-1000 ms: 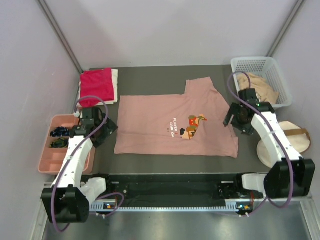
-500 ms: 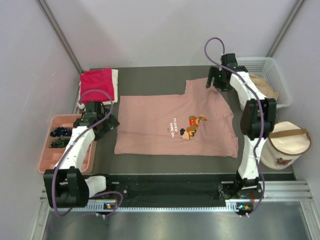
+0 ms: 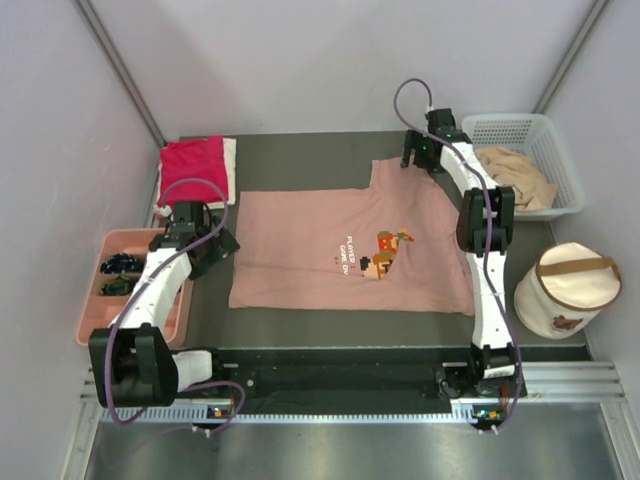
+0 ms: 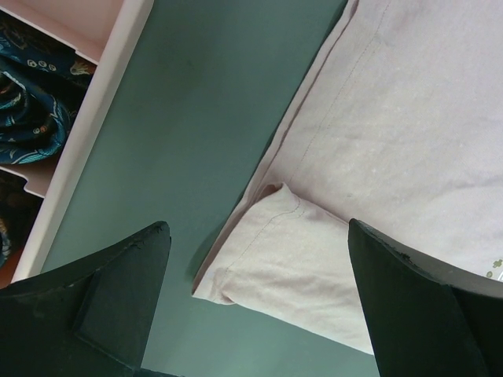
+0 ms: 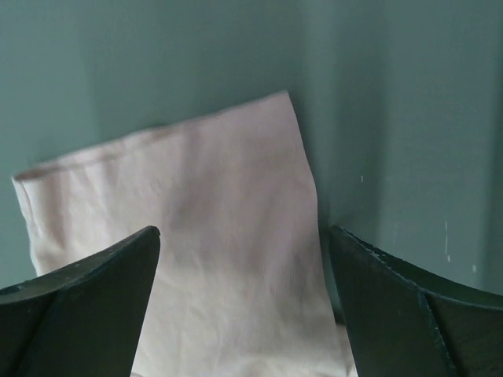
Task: Fold and stack the t-shirts
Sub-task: Grap the side of the flattened tshirt furthest away from the robot with both arms
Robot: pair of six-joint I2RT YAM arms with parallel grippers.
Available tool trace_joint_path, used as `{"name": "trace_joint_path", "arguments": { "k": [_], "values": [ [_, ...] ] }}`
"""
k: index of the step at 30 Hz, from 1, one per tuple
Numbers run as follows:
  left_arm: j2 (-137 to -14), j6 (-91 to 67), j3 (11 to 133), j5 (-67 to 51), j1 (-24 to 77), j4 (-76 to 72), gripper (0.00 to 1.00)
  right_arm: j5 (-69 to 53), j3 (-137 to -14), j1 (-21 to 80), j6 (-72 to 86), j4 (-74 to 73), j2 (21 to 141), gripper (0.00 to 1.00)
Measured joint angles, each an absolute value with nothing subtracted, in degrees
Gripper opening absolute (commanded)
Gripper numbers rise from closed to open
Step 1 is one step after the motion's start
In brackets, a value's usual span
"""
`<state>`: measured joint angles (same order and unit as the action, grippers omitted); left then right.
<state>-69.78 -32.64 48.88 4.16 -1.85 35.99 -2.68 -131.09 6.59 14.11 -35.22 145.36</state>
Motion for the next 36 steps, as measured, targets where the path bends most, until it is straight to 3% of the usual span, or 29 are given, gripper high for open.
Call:
{"name": "trace_joint_path", "arguments": {
  "k": [18,25,36],
  "values": [
    [-69.9,-32.6,48.5,6.1,-1.8,35.9,0.99,-5.7,-139.8,5.3,16.8,-30.8,151.7,0.78],
    [-69.9,-32.7,48.2,6.9,-1.8,36.0,0.99,-6.6,-140.7,4.1,17.7,-31.1,152.5,0.36],
    [-69.9,-32.7,48.2,7.2,-1.8,36.0,0.99,-6.9,-140.7,3.9,18.2,-31.6,152.5,0.08]
  ]
}}
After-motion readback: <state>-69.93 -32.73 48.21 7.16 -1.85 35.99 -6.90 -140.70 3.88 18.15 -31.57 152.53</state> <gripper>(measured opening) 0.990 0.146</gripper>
